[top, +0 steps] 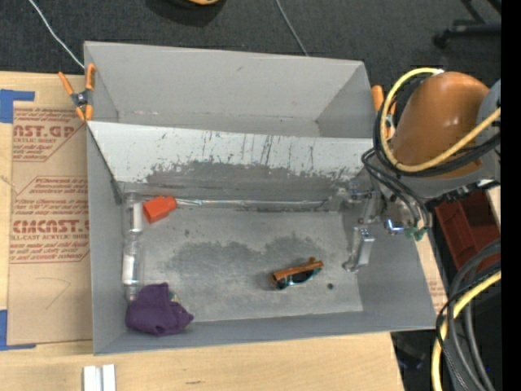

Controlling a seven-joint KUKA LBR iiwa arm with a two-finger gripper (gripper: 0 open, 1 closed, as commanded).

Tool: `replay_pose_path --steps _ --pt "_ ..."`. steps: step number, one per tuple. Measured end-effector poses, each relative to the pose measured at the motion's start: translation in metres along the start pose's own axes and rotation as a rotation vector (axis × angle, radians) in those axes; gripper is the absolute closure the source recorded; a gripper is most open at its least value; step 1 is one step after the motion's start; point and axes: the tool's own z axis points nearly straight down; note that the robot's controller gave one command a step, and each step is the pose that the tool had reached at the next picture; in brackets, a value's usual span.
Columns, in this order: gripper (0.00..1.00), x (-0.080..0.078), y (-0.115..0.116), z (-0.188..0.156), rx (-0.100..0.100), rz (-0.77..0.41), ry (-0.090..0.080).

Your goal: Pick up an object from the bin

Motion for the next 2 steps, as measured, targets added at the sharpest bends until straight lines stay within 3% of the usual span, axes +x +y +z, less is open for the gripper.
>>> replay_pose_path --steps 1,2 --pt "1.0 0.0 0.0 0.0 0.0 0.0 0.0" --pt "1.0 0.0 0.0 0.0 0.0 0.0 0.0"
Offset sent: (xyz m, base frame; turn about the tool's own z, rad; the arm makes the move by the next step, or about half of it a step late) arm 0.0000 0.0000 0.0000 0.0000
